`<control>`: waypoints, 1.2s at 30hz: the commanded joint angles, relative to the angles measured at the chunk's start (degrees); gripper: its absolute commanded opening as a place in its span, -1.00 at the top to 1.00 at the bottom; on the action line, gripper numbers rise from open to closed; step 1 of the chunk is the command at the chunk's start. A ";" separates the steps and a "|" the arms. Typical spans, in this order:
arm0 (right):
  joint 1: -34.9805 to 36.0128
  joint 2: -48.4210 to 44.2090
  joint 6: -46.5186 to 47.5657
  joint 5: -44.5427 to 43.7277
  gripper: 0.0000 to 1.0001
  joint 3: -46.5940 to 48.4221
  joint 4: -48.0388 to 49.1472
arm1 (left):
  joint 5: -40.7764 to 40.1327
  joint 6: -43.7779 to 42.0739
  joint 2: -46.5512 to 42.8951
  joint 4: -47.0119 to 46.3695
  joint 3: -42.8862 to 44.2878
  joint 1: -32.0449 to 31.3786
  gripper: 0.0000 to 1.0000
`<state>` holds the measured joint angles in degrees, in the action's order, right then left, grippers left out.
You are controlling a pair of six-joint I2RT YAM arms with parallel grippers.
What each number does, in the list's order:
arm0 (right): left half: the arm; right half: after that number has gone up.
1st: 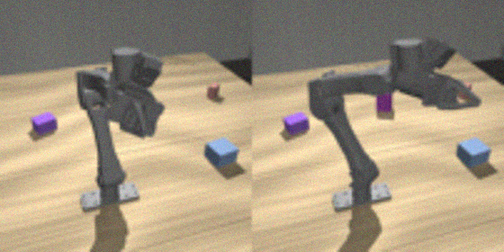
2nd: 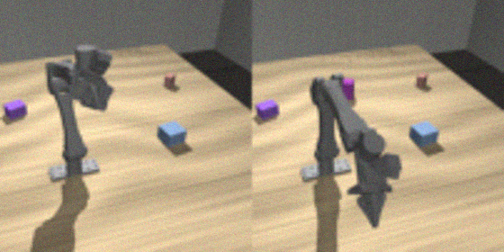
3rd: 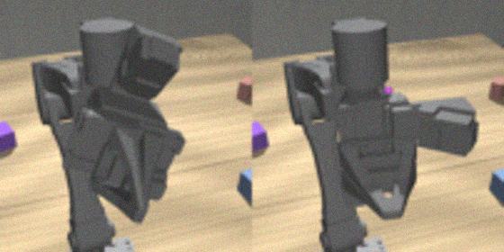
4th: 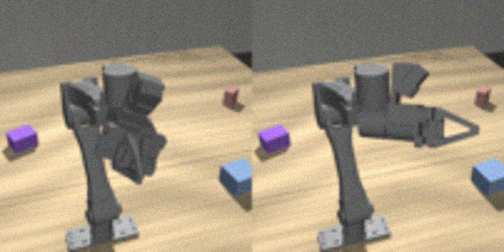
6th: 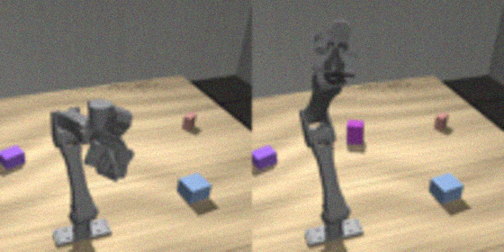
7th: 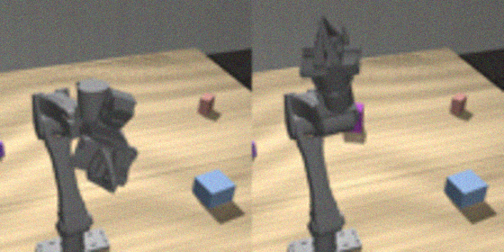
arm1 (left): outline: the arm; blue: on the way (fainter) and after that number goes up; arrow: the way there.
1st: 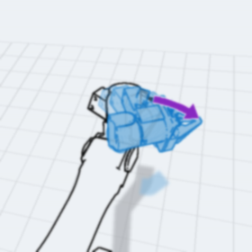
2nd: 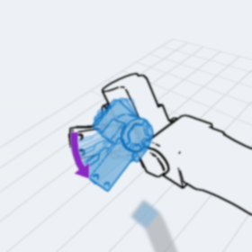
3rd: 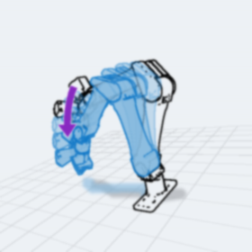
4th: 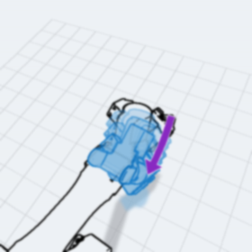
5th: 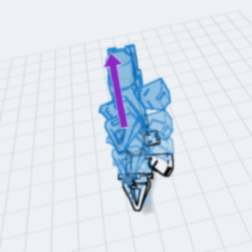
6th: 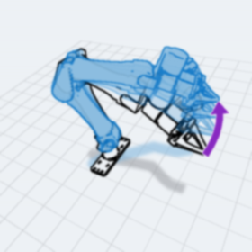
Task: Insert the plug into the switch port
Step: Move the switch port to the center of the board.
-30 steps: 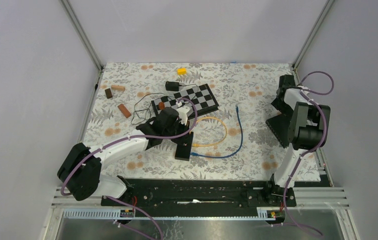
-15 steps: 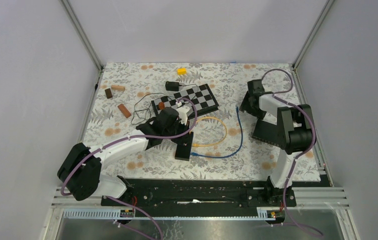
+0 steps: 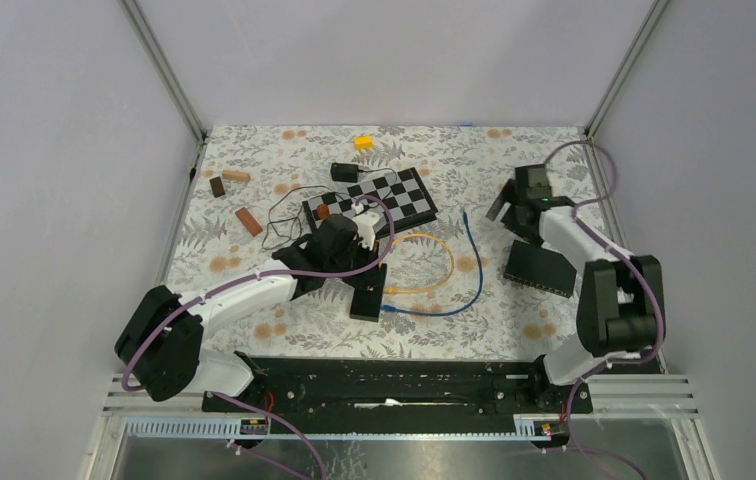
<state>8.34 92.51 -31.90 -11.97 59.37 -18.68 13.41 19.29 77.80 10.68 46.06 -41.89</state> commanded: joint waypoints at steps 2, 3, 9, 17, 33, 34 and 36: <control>-6.76 -9.79 -13.53 -6.82 -0.99 -4.40 -1.78 | 0.57 -0.49 0.51 -2.68 2.46 0.15 1.00; -6.90 -10.44 -14.63 -9.21 -0.99 -5.04 -1.67 | 0.80 -0.40 0.61 -2.83 2.50 0.14 1.00; -15.03 -6.09 -16.62 -13.77 -0.99 0.71 -6.87 | 1.75 -0.61 0.56 -2.42 3.20 0.14 1.00; -21.27 -3.45 -19.82 -18.88 -0.99 0.98 -8.37 | 1.67 -0.48 -0.47 -2.59 2.63 0.19 1.00; -23.46 6.71 -17.85 -12.71 -0.99 0.48 -3.34 | 1.02 -0.96 -0.27 -0.75 3.24 0.14 1.00; -23.46 7.31 -17.85 -11.97 -0.99 0.74 -3.18 | 0.89 -1.07 -0.28 -0.56 3.32 0.16 1.00; -23.46 8.65 -17.36 -9.25 -0.99 1.43 -2.83 | 0.61 -1.22 -0.47 -0.25 3.41 0.14 1.00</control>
<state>-14.81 99.09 -49.69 -24.62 58.87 -22.81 14.33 19.22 78.50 10.94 46.89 -41.89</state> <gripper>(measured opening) 0.994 0.125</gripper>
